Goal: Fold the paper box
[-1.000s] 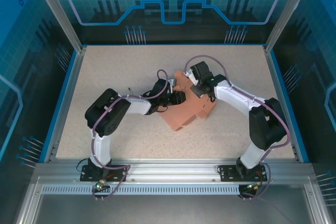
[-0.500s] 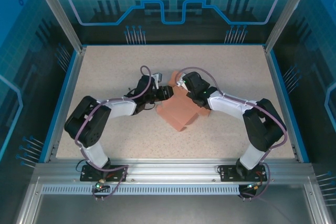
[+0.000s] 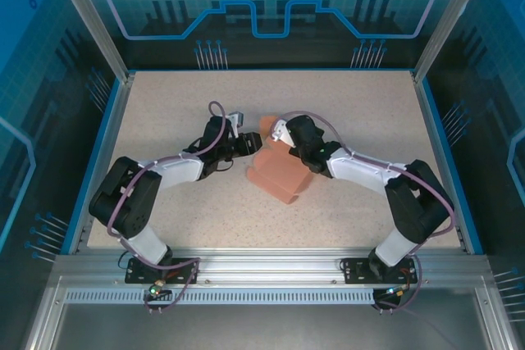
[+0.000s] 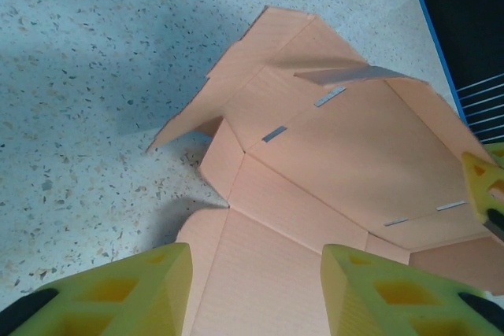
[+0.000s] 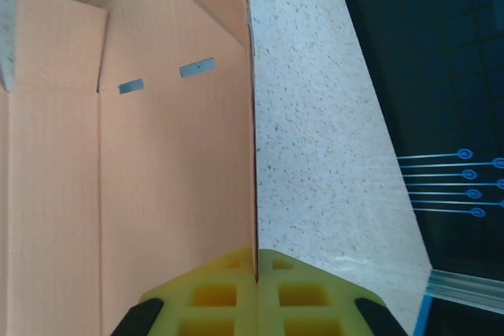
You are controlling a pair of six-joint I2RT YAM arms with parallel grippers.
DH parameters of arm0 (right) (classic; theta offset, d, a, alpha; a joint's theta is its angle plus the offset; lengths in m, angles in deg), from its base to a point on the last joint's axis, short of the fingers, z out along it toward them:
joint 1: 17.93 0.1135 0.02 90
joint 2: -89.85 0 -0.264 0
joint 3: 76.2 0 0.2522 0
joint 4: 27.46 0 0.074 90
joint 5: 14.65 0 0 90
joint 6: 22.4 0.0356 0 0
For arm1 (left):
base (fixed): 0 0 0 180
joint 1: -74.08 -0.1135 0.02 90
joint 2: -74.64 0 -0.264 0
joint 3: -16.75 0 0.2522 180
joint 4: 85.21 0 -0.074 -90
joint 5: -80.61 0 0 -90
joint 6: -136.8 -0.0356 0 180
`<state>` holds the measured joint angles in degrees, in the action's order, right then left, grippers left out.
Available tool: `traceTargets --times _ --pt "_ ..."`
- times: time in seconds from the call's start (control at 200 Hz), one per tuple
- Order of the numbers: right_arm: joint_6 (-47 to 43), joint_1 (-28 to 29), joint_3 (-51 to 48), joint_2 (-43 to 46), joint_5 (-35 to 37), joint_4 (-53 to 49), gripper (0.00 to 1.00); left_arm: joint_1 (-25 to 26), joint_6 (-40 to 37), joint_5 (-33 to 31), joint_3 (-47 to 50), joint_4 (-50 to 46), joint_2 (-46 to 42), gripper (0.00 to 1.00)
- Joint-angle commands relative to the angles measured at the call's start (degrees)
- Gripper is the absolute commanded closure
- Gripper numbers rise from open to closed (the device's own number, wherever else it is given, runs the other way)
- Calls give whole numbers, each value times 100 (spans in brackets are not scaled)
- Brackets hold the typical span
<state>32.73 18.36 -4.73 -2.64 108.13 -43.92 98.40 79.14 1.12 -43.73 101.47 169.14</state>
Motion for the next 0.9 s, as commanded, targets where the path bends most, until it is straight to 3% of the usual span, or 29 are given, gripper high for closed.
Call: traceTargets --times 0.0,0.26,0.525,0.77,0.896 --pt "490 -296 407 287 -1276 -890 96 -23 -402 311 135 266 -235 50" --pt "810 -691 981 260 -2355 -1786 95 -24 -871 727 -24 341 -386 46" --pt "878 -791 1075 120 -2451 -1920 96 -55 -1191 510 -284 -69 -384 45" --pt "1072 -851 1211 -52 -2371 -1935 96 -74 -1117 758 -391 -172 64 45" --pt "1193 -902 1313 -157 -2322 -2035 96 82 -1181 431 -446 -296 288 46"
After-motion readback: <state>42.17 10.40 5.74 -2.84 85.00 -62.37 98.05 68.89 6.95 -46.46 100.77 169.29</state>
